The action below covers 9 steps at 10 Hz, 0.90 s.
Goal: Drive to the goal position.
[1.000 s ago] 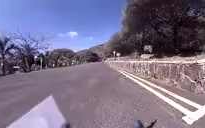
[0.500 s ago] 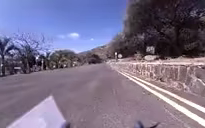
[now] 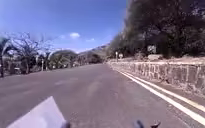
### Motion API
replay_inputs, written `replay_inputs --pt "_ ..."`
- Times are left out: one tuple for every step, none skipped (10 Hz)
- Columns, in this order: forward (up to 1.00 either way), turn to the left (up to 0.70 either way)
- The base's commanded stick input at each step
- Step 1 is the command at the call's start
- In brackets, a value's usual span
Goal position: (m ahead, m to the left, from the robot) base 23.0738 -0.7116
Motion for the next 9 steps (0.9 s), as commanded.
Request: replay_inputs --pt "0.5 0.0" --pt "0.5 0.0" --pt "0.5 0.0" --pt "0.5 0.0" --pt "0.5 0.0" --pt "0.5 0.0" --pt "0.5 0.0" --pt "0.5 0.0" --pt "0.5 -0.05"
